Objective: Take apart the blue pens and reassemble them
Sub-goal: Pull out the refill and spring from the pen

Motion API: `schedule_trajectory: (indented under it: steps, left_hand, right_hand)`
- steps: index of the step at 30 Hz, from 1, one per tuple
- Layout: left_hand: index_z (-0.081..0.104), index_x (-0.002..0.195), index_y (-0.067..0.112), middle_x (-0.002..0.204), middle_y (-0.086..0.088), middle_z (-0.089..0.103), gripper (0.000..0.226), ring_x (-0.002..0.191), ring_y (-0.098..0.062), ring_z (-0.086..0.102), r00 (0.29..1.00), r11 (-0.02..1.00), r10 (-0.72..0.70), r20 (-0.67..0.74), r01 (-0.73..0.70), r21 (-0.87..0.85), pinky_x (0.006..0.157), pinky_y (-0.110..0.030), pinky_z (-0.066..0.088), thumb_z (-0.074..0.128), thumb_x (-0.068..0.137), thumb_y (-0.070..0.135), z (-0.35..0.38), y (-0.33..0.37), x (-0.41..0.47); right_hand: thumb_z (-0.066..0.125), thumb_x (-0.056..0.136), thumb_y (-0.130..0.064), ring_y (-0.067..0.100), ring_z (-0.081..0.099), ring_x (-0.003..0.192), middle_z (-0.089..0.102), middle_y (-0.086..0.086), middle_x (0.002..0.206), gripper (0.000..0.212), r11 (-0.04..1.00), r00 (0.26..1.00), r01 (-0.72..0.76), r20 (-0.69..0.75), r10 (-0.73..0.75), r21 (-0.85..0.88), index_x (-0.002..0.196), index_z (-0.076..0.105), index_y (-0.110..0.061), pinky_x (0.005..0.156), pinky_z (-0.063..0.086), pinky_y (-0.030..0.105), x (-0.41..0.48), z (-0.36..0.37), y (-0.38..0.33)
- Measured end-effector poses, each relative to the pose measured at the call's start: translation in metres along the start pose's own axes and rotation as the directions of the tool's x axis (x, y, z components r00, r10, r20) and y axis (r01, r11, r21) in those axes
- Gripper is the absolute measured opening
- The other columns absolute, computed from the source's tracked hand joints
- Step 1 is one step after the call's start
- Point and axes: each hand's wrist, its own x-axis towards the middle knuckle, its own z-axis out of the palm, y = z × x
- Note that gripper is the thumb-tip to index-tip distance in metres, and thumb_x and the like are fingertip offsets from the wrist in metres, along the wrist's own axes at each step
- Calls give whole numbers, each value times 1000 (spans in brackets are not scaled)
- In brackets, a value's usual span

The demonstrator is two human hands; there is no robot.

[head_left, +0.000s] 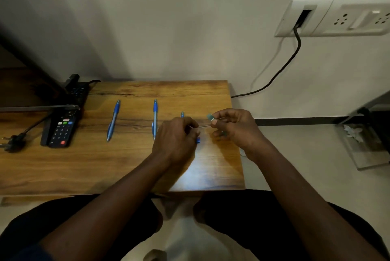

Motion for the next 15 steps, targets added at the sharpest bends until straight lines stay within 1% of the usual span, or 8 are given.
schedule_trajectory:
  steps: [1, 3, 4, 6, 8, 11, 13, 15]
  left_hand:
    - [73, 119, 21, 100, 13, 70, 18, 83, 4, 64, 1000, 995, -19, -14, 18, -97, 68, -10, 52, 67, 102, 22, -3, 1, 2]
    - [73, 119, 18, 102, 8, 75, 19, 90, -6, 72, 997, 937, -77, 2, 73, -343, 79, -20, 61, 67, 101, 15, -10, 3, 7]
    - [73, 119, 17, 102, 3, 77, 20, 92, -12, 75, 993, 879, -112, 42, 119, -462, 80, -23, 63, 66, 101, 12, -14, 4, 7]
    - [73, 122, 14, 102, -4, 80, 23, 94, -14, 77, 984, 776, -135, 120, 180, -605, 76, -21, 62, 67, 100, 9, -19, 6, 6]
    - [74, 121, 9, 100, -9, 81, 23, 87, -12, 78, 978, 704, -128, 167, 208, -679, 72, -19, 60, 66, 99, 6, -22, 7, 3]
    - [73, 118, 0, 96, -14, 80, 21, 80, -15, 75, 972, 630, -121, 201, 232, -741, 70, -21, 60, 63, 100, 2, -23, 4, -1]
    - [72, 116, -3, 91, -14, 78, 19, 77, -16, 73, 965, 589, -154, 211, 261, -765, 67, -22, 61, 63, 100, 2, -23, 1, -2]
    - [72, 113, -4, 87, -14, 77, 17, 72, -16, 70, 950, 521, -193, 245, 311, -795, 63, -23, 60, 64, 100, 4, -24, 2, -3]
  right_hand:
    - [74, 92, -9, 18, 74, 76, 76, 11, 97, 14, 1000, 1000, 4, -1, -4, -6, 106, 74, -12, 77, 64, 36, 0, 0, 0]
    - [74, 92, -9, 15, 73, 73, 76, 11, 96, 14, 1000, 1000, 15, -5, -15, -26, 106, 74, -13, 75, 63, 34, 1, 1, -2]
    - [74, 93, -10, 14, 73, 73, 76, 10, 96, 14, 999, 1000, 20, -5, -20, -39, 106, 74, -14, 73, 63, 32, 2, 1, -3]
    - [73, 93, -12, 13, 73, 72, 75, 8, 96, 13, 997, 999, 33, 2, -33, -66, 106, 74, -16, 69, 61, 27, 3, 2, -4]
    - [73, 93, -12, 13, 72, 73, 75, 6, 94, 12, 994, 998, 60, 18, -58, -96, 103, 75, -17, 66, 58, 24, 3, 4, -5]
    - [74, 92, -10, 12, 70, 75, 74, 4, 91, 11, 989, 995, 91, 44, -87, -120, 101, 76, -16, 64, 55, 19, 1, 8, -8]
    - [74, 90, -6, 13, 69, 79, 73, 5, 92, 17, 994, 995, 81, 57, -77, -70, 105, 76, -16, 64, 54, 20, -1, 9, -10]
    - [77, 87, -6, 17, 73, 86, 74, 7, 97, 26, 998, 998, 50, 42, -52, 37, 111, 74, -17, 68, 56, 23, -1, 11, -12]
